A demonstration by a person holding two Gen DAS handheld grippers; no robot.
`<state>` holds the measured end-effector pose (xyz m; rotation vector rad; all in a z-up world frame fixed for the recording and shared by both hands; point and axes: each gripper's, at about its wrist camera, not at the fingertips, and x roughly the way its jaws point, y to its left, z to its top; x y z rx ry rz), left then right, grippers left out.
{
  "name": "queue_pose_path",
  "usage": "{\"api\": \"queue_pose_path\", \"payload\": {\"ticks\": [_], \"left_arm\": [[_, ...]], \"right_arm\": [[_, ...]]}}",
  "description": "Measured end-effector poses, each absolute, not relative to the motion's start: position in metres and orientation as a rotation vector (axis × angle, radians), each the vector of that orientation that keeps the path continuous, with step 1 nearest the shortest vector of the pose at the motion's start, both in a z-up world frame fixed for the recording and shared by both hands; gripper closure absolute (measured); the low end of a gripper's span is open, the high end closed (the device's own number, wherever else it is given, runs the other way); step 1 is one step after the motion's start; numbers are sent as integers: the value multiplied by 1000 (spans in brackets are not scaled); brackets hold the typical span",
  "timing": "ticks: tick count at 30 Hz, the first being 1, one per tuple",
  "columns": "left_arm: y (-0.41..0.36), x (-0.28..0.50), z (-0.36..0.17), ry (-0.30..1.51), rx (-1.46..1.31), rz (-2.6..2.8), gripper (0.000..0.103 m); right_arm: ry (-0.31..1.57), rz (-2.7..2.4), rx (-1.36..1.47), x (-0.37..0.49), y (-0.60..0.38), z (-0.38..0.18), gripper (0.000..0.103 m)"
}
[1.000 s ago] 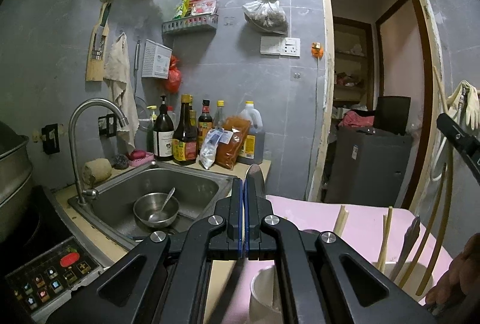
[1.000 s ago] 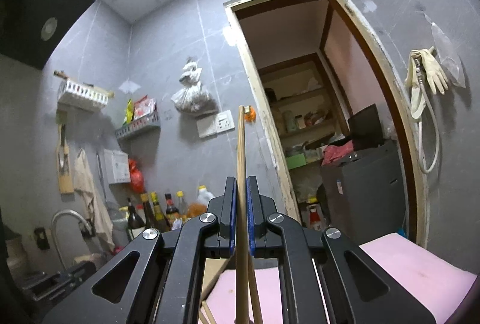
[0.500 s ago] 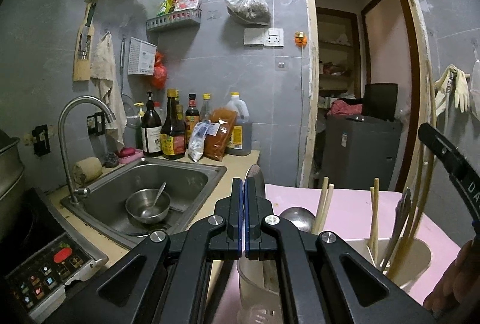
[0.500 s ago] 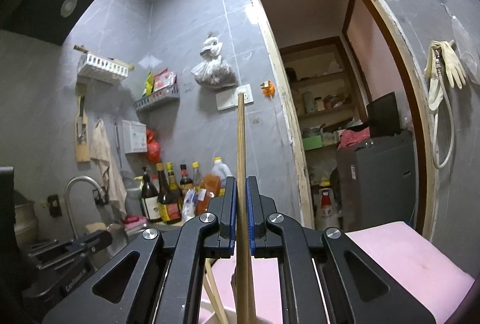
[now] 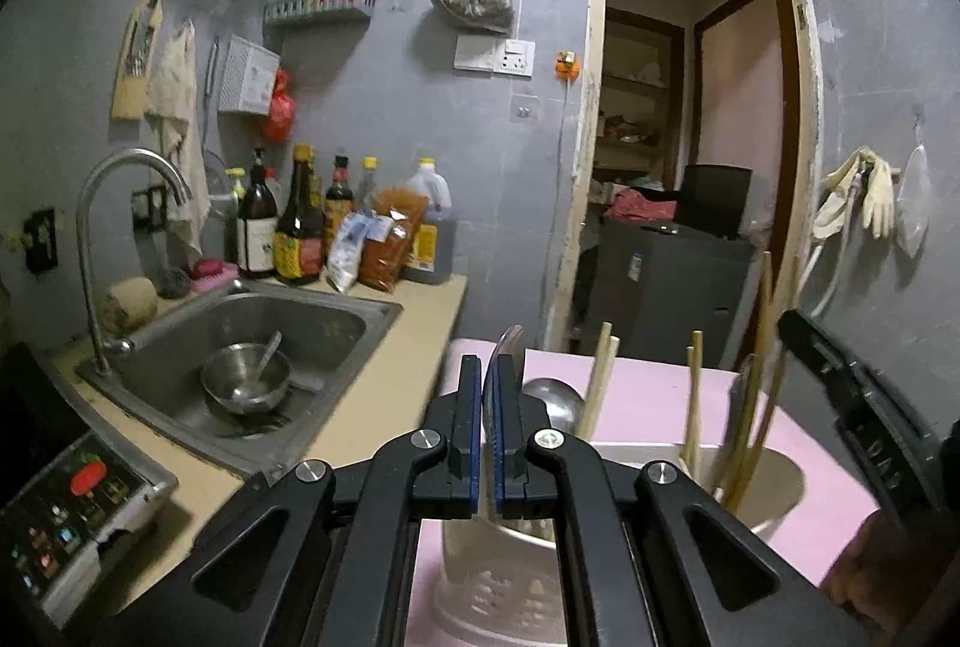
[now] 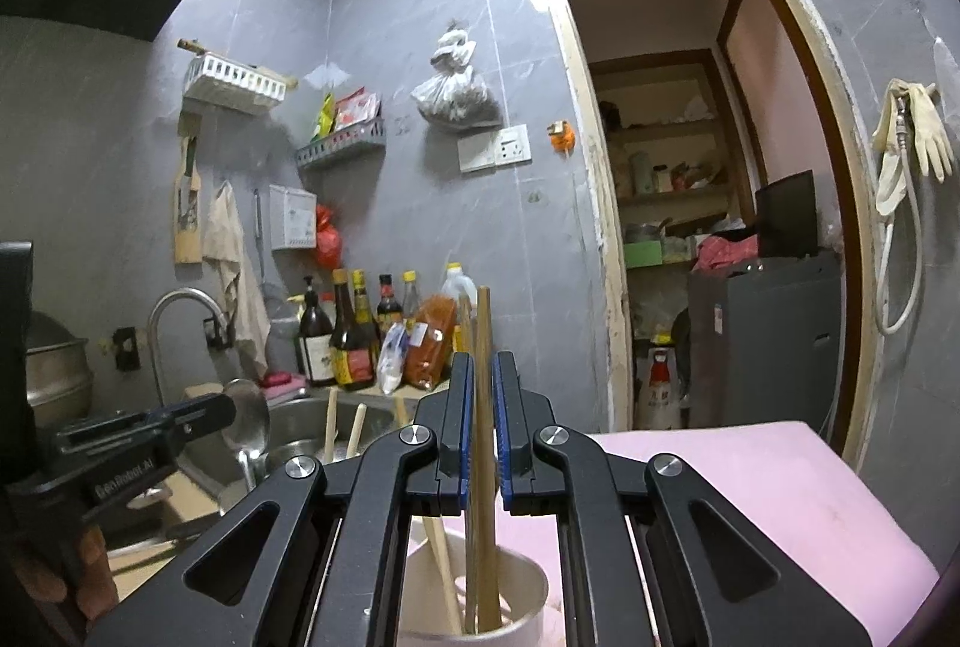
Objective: Organize utensils
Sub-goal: 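Lower spoon and chopstick into the white holder and open both grippers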
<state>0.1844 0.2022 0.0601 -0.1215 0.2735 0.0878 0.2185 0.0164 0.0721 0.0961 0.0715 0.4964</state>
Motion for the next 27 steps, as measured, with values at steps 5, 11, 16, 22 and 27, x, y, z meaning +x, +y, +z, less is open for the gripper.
{"api": "queue_pose_path", "payload": {"ticks": [5,11,16,22,27], "left_arm": [[198,182,60,284,-125,74,101],[196,184,61,302,-126,64,101],[194,186,60,316,-124,57,100],[190,186,58,321,-116,52,92],[190,185,59,317,-124,47,89]], "right_arm": [[86,507,97,219,16,69,97],[92,508,103,219,15,68,87],[89,509,112,219,12,68,79],[82,503,120,219,8,69,79],[81,495,122,217,4,69,79]]}}
